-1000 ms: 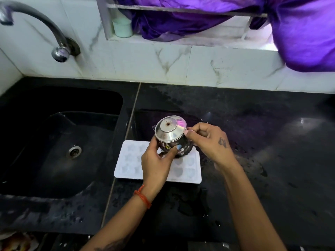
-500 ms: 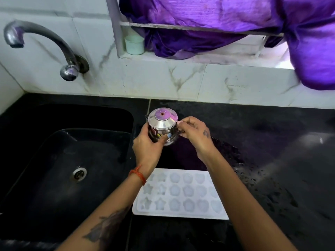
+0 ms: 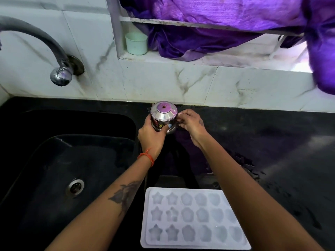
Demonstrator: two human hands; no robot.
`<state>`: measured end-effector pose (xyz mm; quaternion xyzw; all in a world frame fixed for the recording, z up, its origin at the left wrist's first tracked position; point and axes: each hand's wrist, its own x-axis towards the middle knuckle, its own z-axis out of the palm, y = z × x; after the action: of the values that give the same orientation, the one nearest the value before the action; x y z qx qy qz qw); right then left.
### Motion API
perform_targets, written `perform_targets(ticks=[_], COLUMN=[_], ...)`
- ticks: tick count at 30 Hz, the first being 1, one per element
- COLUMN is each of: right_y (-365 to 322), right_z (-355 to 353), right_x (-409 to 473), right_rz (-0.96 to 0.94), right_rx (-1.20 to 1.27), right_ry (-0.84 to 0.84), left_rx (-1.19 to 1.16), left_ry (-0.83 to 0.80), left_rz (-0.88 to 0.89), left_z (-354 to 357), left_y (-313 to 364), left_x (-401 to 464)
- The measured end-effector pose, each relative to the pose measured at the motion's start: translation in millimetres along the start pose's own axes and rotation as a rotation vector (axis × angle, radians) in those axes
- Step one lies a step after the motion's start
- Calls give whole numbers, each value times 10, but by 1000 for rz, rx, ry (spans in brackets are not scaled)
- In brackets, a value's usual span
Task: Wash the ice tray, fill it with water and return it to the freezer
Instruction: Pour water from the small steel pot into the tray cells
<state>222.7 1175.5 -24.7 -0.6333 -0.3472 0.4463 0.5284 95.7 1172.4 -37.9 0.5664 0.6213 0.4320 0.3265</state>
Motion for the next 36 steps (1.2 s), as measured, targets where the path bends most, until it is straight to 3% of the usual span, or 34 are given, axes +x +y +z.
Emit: perform_targets(ticks=[10,16,30,36], right_y=[161,190,201,453], right_z=[2,-36,-494,-776], right_x=[229,188,-920,-1554], right_rz=[28,-2,-234,-242], right_rx=[-33,-184,-630,-807], right_ry=[-18,-5,43,104], left_rx=[-10,-7,8,70], left_ry=[-21,-115,-221,-169], left_rz=[29,61,103,138], left_z=[146,140,-190,-529], left_y=[-147,-192,-280,-323], left_x=[137,110,-583,-1101])
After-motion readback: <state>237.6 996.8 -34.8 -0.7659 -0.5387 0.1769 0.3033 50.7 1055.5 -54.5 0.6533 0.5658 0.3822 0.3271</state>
